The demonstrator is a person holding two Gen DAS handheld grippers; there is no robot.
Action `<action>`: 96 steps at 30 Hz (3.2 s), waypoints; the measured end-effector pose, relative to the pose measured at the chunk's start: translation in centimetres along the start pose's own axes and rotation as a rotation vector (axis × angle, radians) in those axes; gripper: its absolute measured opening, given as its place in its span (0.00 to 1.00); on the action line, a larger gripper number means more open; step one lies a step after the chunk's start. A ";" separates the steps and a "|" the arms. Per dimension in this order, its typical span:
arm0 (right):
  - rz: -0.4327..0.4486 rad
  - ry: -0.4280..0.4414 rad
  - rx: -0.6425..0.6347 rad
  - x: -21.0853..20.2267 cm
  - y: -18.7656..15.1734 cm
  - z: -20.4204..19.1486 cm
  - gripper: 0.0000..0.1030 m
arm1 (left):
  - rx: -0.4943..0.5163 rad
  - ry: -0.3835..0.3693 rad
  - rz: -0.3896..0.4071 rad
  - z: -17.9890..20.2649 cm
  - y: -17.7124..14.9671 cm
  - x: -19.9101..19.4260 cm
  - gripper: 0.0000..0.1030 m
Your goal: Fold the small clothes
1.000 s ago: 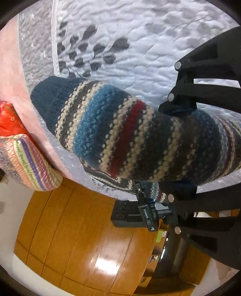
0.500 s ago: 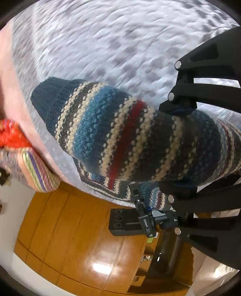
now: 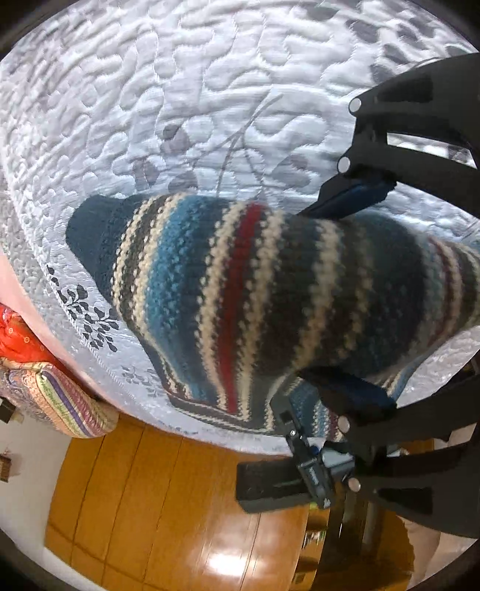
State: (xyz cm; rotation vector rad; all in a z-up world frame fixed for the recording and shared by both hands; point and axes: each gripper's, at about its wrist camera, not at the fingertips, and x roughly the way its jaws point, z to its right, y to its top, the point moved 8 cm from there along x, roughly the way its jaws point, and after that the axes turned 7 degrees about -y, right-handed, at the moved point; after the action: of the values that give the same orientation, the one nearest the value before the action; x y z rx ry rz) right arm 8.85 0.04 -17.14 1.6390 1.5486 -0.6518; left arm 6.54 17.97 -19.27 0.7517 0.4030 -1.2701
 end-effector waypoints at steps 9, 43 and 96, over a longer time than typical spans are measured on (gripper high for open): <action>-0.024 -0.032 0.025 -3.0 -6.9 1.3 0.77 | 0.105 0.183 0.027 2.6 -2.3 -4.1 0.58; 0.029 -0.321 0.074 -3.8 -13.4 1.2 0.69 | 0.042 0.346 -0.064 0.3 -10.9 -5.5 0.60; 0.261 -0.741 -0.034 -14.7 -19.1 -10.9 0.94 | 0.144 0.674 0.089 11.0 -14.9 -14.5 0.83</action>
State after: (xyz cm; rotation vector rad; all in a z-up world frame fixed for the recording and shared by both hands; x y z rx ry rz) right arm -13.35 -0.48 -2.71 1.3184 0.7931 -0.9424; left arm -13.04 18.88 -6.28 1.3076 0.8152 -0.9418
